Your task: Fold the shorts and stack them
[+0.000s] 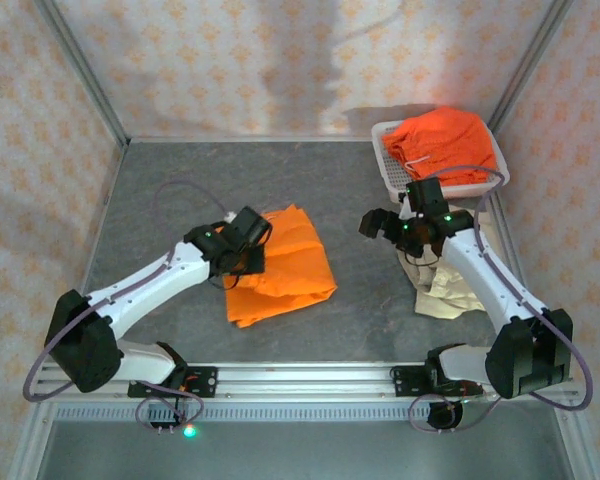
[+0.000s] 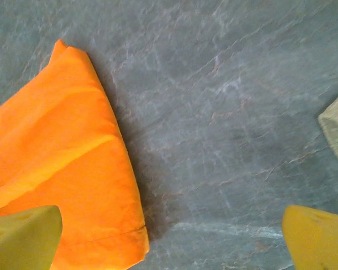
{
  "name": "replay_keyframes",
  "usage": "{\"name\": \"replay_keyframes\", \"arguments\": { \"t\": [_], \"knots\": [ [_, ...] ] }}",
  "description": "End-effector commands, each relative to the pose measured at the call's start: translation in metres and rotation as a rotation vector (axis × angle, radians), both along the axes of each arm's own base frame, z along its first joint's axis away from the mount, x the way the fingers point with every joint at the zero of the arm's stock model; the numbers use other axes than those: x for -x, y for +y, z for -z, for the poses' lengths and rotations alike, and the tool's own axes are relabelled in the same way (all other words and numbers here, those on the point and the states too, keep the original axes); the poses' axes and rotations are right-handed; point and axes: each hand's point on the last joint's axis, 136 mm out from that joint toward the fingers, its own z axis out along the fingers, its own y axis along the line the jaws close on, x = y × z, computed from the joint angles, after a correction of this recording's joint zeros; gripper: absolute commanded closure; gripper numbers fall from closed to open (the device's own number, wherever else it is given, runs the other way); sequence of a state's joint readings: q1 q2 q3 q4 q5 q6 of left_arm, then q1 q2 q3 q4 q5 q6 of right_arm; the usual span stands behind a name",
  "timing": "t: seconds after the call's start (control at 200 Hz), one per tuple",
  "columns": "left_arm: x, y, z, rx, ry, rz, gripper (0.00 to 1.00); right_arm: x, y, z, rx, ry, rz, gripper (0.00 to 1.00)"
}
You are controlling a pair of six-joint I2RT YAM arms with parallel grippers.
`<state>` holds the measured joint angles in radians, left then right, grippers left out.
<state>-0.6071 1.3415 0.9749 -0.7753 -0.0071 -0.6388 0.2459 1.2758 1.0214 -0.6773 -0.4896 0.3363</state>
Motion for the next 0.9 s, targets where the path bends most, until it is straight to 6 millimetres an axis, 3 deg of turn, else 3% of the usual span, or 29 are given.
{"name": "replay_keyframes", "arguments": {
  "t": [0.0, 0.075, 0.165, 0.43, 0.585, 0.721, 0.791, 0.896],
  "knots": [
    [0.009, 0.025, 0.033, -0.011, 0.030, -0.121, 0.92, 0.005, 0.017, 0.001, -0.066, -0.005, -0.064, 0.01],
    [0.013, 0.032, 0.045, -0.019, 0.044, -0.153, 0.81, 0.008, 0.024, 0.007, -0.066, 0.009, -0.093, 0.01],
    [0.010, 0.036, 0.038, -0.025, 0.014, -0.174, 0.63, 0.009, 0.035, 0.012, -0.065, 0.017, -0.129, 0.01],
    [-0.011, 0.019, -0.043, 0.144, -0.183, -0.164, 0.18, -0.001, 0.082, 0.028, -0.100, 0.048, -0.212, 0.00],
    [-0.015, -0.007, -0.072, 0.328, -0.212, -0.151, 0.09, -0.009, 0.108, 0.037, -0.117, 0.065, -0.238, 0.01],
    [-0.018, -0.038, -0.061, 0.504, -0.165, -0.145, 0.05, -0.016, 0.116, 0.045, -0.142, 0.082, -0.223, 0.01],
    [-0.016, -0.043, -0.038, 0.520, -0.116, -0.165, 0.04, -0.018, 0.118, 0.048, -0.155, 0.090, -0.219, 0.01],
    [-0.007, -0.032, 0.007, 0.450, -0.048, -0.206, 0.00, -0.017, 0.122, 0.050, -0.179, 0.101, -0.218, 0.01]
  ]
}}
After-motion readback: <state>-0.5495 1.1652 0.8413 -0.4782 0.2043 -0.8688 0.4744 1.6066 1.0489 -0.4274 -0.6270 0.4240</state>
